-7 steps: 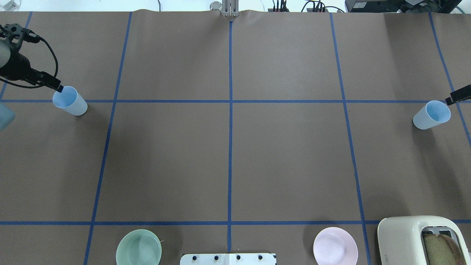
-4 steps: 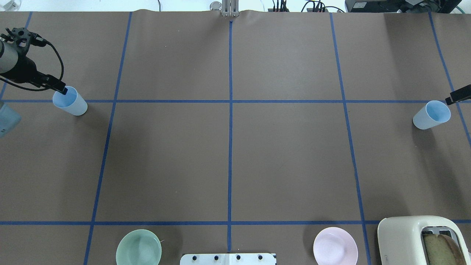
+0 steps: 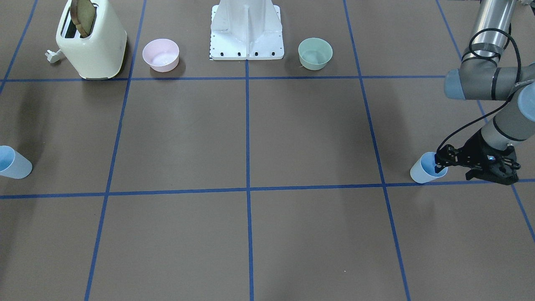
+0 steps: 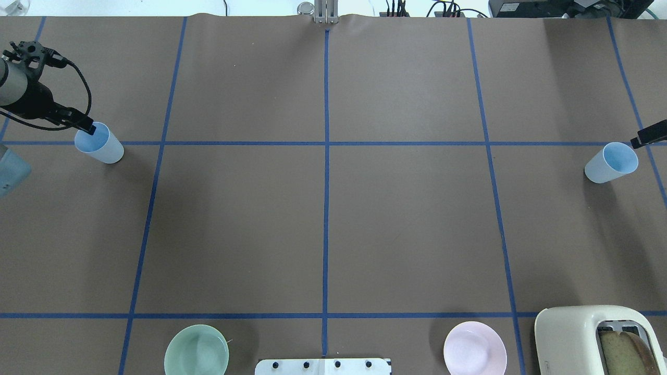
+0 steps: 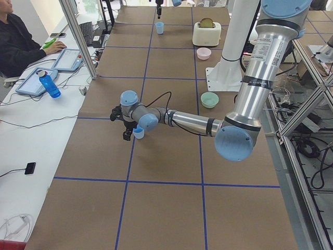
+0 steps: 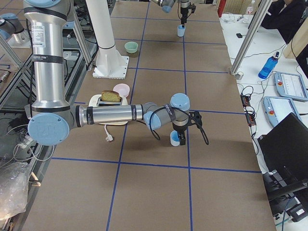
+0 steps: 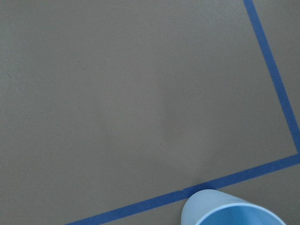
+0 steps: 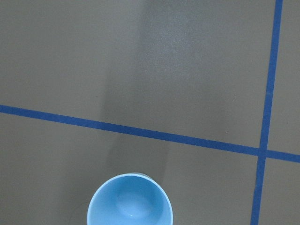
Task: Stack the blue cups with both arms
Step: 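Carry the held cup with the left gripper toward the table center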
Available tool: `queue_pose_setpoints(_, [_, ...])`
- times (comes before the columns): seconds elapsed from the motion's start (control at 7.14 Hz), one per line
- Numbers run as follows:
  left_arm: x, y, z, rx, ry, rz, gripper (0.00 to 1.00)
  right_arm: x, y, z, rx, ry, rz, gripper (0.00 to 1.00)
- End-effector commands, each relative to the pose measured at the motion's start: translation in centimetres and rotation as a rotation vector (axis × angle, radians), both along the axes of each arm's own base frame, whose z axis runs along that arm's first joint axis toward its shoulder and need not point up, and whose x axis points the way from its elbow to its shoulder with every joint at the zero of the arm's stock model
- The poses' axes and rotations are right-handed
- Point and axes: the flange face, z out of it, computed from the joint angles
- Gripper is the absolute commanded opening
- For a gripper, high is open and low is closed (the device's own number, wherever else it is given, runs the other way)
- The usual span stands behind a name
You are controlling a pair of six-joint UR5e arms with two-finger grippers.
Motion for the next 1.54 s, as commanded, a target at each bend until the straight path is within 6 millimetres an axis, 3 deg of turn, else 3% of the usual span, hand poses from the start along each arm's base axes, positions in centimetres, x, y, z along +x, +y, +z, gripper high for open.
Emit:
queue_pose_setpoints(0.0, [1.3,0.5,0.0,-0.009,0.007,0.004,0.71,0.0,0.0,0.1,0.0,0.001,-0.001,1.0])
queue_pose_setpoints(0.28, [2.0,0.7,0.0,-0.019,0.016,-0.003,0.57,0.0,0.0,0.2,-0.002,0.002,-0.002,1.0])
queue_pose_setpoints(0.42, [2.0,0.7,-0.1,-0.018,0.017,-0.003,0.41,0.0,0.0,0.2,-0.002,0.002,-0.002,1.0])
queue_pose_setpoints(0.56, [2.0,0.8,-0.2,-0.017,0.019,-0.002,0.12,0.0,0.0,0.2,-0.002,0.002,-0.002,1.0])
queue_pose_setpoints(0.7, [2.0,0.7,-0.4,-0.015,0.022,-0.004,0.0,0.0,0.0,0.2,-0.002,0.002,-0.002,1.0])
queue_pose_setpoints(0.98, [2.3,0.5,-1.7,-0.008,0.037,0.006,0.0,0.0,0.0,0.2,-0.002,0.002,-0.002,1.0])
queue_pose_setpoints(1.12, [2.4,0.7,-3.3,-0.014,0.064,0.025,0.0,0.0,0.0,0.2,-0.002,0.002,-0.002,1.0])
queue_pose_setpoints(1.26, [2.5,0.5,-5.6,-0.027,0.071,0.028,0.0,0.0,0.1,0.5,-0.008,0.003,-0.002,1.0])
queue_pose_setpoints(1.4, [2.5,0.5,-9.4,-0.048,0.061,0.025,0.0,0.1,0.3,1.2,-0.017,0.007,-0.003,1.0])
